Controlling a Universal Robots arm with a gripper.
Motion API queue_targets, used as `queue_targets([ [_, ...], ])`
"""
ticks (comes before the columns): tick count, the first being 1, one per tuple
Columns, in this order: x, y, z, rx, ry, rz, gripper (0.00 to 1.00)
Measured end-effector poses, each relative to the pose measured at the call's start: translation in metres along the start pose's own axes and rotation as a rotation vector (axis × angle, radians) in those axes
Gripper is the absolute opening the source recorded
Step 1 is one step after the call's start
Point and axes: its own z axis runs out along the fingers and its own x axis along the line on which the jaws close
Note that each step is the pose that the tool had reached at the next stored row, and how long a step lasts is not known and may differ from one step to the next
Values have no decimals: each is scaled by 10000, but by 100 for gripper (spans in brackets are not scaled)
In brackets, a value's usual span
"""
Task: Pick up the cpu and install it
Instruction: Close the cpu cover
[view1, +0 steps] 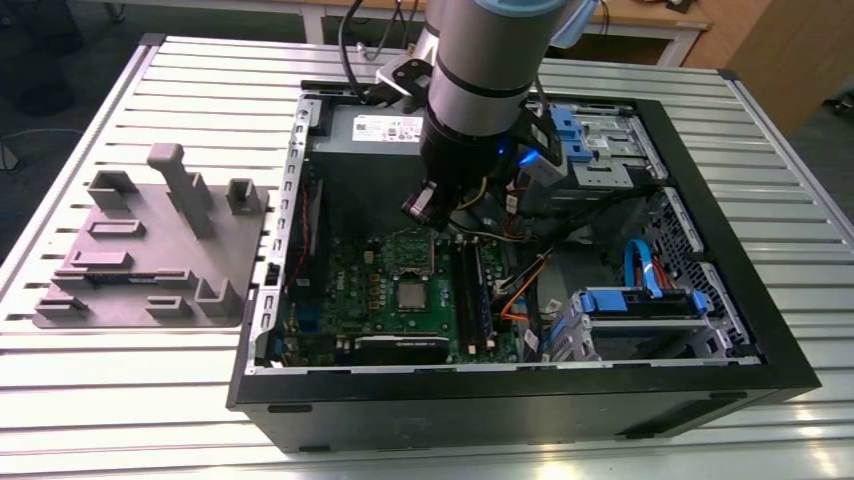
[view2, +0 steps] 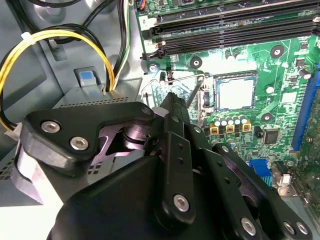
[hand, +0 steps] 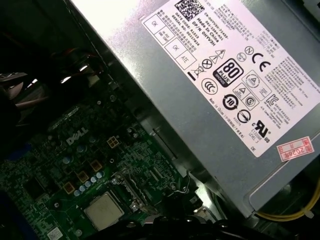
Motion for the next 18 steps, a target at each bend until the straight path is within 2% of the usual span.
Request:
queue_targets([
  [18, 38, -32, -5, 0, 1, -2, 10],
])
